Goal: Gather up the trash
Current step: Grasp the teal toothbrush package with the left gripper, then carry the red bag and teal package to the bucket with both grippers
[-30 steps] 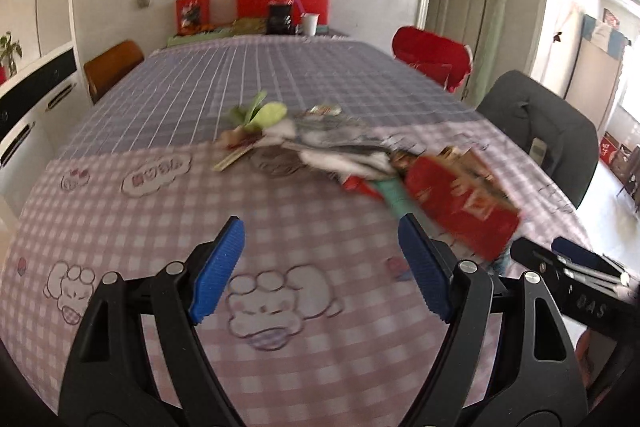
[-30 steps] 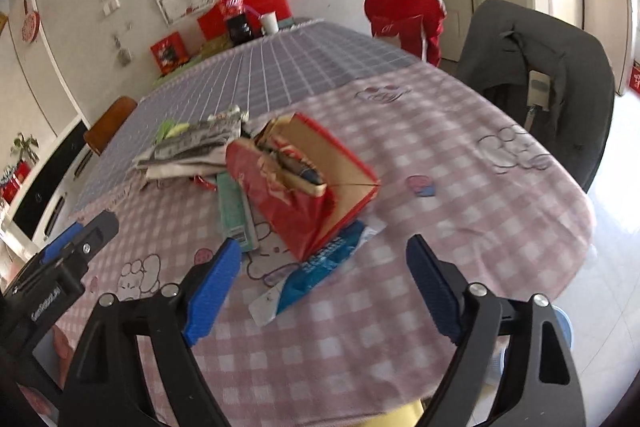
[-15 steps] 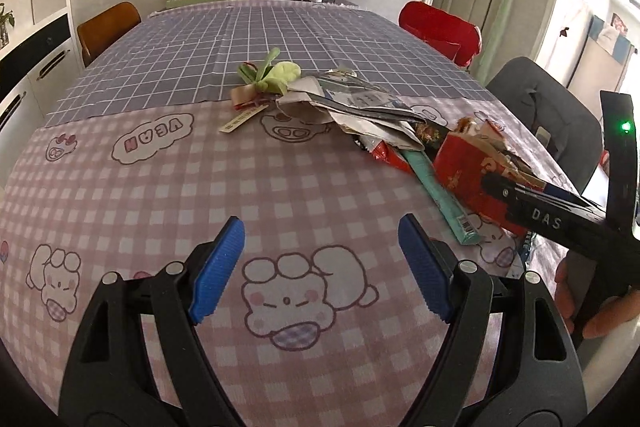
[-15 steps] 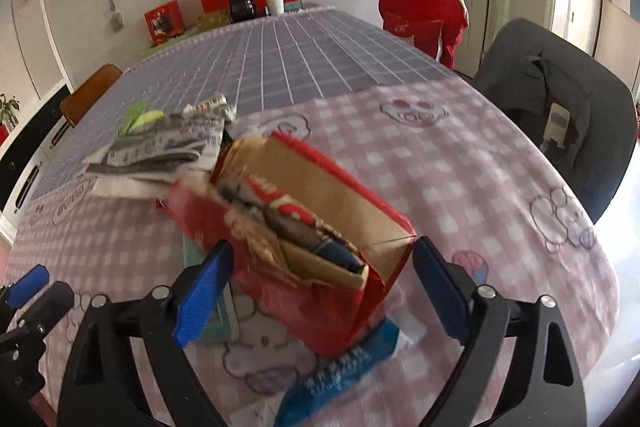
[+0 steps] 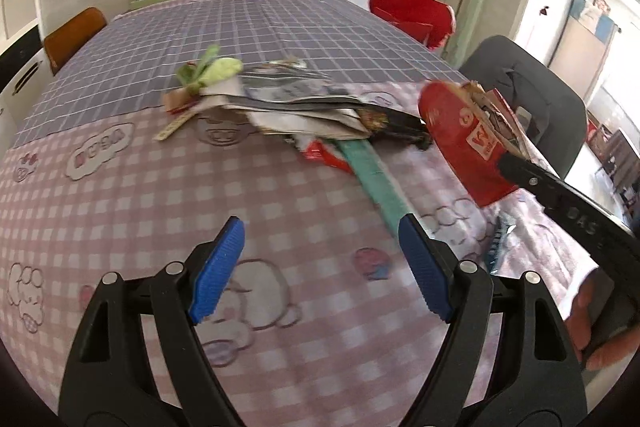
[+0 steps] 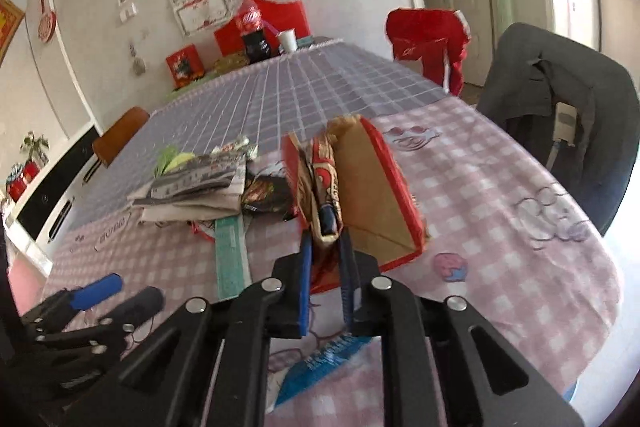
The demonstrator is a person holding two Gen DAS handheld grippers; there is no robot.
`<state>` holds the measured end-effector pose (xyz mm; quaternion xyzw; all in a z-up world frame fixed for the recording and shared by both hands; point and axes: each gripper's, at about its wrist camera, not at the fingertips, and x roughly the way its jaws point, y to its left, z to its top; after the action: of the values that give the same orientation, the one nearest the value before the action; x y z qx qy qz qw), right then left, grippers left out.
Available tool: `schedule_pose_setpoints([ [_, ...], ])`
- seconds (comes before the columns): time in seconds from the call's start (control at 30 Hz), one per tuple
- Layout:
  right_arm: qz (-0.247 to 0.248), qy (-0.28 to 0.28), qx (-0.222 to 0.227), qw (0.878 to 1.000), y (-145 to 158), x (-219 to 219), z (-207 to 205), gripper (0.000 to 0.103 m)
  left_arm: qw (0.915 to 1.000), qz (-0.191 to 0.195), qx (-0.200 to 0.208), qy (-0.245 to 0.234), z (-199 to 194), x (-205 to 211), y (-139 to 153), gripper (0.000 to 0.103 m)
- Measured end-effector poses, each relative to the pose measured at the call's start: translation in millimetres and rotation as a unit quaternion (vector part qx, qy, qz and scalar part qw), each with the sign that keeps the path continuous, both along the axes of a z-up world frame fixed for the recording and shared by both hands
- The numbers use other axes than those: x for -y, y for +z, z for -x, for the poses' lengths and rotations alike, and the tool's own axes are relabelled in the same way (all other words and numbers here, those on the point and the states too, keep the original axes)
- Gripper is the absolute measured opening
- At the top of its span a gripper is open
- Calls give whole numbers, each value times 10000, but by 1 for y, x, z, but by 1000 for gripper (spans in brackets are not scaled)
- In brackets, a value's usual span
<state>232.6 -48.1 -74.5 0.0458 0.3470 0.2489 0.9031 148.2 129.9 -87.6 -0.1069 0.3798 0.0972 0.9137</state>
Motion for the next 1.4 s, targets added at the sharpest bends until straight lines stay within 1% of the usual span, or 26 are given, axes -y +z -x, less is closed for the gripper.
schedule_pose_setpoints([
  [0.1,-145,-183,164,9996,10,22,5,11,9998,-4,-132,-117,-18,14,-4,78],
  [0.2,-276,-278,205,9990,15,39,8,11,9995,15,-271,-170,-38,26,-10,78],
  [0.33,-361,-399,246,9982,21,60,9,11,9982,-141,-579,51,-62,33,-20,78],
  [0.37,-368,-411,247,9982,21,63,10,11,9971,-196,-729,106,-68,34,-25,73],
  [0.4,-374,-438,254,9980,22,66,10,11,9967,-374,-705,174,-69,36,-26,59],
  [0.43,-373,-456,268,9979,23,70,10,11,9970,-456,-614,143,-68,39,-25,48],
  [0.47,-379,-465,280,9978,23,73,11,11,9976,-397,-569,73,-66,39,-24,31],
  [0.5,-389,-479,290,9977,24,76,11,11,9976,-373,-583,78,-65,38,-24,28],
  [0.53,-398,-479,295,9976,24,78,12,11,9977,-342,-590,66,-63,36,-23,27],
  [0.57,-402,-473,302,9976,24,80,13,11,9980,-312,-546,65,-61,34,-22,22],
  [0.67,-406,-466,302,9976,23,82,15,11,9986,-66,-527,-4,-50,25,-18,16],
  [0.7,-419,-452,300,9976,23,83,14,11,9987,-39,-502,-31,-47,23,-15,14],
  [0.8,-458,-434,289,9976,22,84,18,11,9990,-104,-441,0,-36,23,-10,11],
  [0.93,-535,-426,278,9973,22,85,25,11,9994,-9,-334,-94,-23,24,-3,10],
  [1.03,-552,-407,299,9972,23,87,29,11,9996,-27,-261,-124,-15,27,2,9],
  [1.13,-573,-440,332,9968,25,91,35,11,9995,18,-185,-242,-11,32,8,9],
  [1.4,-700,-717,398,9942,30,119,44,11,9977,-112,100,-661,-1,64,28,9],
])
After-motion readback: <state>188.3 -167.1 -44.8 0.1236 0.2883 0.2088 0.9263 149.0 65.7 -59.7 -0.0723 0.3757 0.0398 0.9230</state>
